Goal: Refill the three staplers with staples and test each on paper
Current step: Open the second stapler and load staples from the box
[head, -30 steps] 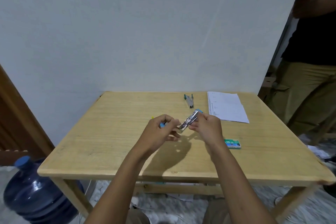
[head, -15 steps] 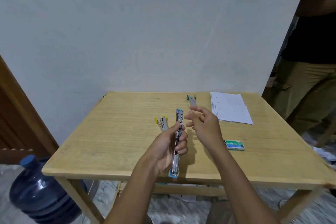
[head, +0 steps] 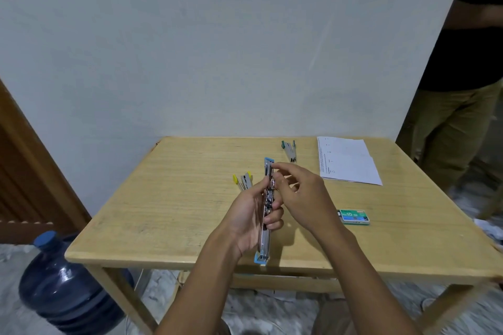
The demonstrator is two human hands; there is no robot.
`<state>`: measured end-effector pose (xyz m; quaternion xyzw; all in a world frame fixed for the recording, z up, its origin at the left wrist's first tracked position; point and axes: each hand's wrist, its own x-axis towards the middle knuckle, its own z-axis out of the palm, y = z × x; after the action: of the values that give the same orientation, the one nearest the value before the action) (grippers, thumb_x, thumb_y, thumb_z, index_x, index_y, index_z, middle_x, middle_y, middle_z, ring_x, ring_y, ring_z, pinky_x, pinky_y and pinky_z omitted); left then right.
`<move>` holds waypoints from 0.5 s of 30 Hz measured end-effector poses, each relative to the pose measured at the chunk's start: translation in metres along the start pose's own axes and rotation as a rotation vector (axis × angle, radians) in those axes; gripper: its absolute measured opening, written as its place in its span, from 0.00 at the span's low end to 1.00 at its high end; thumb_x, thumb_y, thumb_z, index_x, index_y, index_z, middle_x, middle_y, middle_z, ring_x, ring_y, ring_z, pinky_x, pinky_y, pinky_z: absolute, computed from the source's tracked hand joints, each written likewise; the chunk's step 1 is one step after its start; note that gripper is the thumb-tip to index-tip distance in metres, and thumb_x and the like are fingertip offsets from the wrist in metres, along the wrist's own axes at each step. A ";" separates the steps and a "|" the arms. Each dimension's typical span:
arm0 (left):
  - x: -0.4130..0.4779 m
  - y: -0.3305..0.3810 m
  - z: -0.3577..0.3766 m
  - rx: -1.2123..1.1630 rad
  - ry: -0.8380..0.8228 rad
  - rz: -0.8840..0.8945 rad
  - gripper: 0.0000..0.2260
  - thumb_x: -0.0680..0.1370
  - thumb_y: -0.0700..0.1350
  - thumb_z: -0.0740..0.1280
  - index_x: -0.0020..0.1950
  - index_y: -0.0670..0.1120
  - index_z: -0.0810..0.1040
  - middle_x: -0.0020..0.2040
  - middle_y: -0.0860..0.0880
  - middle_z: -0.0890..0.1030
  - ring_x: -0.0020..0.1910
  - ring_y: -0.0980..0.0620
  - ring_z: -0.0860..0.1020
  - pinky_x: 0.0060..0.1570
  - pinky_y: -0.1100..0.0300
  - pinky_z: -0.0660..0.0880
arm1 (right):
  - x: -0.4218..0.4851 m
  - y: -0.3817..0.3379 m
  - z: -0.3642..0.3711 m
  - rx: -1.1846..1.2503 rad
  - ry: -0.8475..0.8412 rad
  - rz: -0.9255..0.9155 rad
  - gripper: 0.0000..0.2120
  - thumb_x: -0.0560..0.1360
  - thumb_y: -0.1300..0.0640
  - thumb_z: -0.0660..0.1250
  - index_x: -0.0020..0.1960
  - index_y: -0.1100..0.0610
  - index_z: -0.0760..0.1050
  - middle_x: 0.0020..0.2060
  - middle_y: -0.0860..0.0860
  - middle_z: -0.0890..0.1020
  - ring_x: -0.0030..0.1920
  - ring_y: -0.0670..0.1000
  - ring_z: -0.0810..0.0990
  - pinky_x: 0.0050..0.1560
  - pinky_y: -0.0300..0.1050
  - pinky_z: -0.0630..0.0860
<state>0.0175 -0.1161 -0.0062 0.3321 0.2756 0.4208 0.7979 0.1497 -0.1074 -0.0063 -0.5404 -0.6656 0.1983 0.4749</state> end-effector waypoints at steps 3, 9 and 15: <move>0.001 -0.001 -0.002 0.026 0.033 0.013 0.15 0.83 0.52 0.57 0.45 0.42 0.73 0.31 0.48 0.68 0.21 0.55 0.62 0.23 0.62 0.59 | 0.002 -0.001 -0.001 -0.027 -0.006 -0.023 0.07 0.78 0.52 0.66 0.54 0.45 0.81 0.43 0.40 0.83 0.44 0.42 0.80 0.46 0.47 0.79; 0.001 -0.006 -0.001 -0.015 0.118 0.038 0.13 0.83 0.51 0.58 0.53 0.43 0.76 0.28 0.48 0.68 0.19 0.56 0.63 0.20 0.64 0.60 | -0.010 -0.001 0.005 -0.015 -0.023 -0.076 0.03 0.77 0.55 0.67 0.48 0.48 0.80 0.43 0.41 0.80 0.40 0.44 0.81 0.43 0.51 0.80; 0.004 -0.008 -0.008 -0.052 0.161 0.051 0.15 0.83 0.52 0.58 0.44 0.42 0.73 0.28 0.49 0.68 0.19 0.56 0.63 0.21 0.64 0.60 | -0.023 0.001 0.006 0.012 0.022 -0.136 0.03 0.76 0.56 0.68 0.45 0.48 0.77 0.43 0.40 0.79 0.44 0.44 0.80 0.44 0.46 0.79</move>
<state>0.0178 -0.1137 -0.0179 0.2835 0.3191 0.4734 0.7705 0.1441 -0.1268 -0.0198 -0.4932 -0.6944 0.1637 0.4978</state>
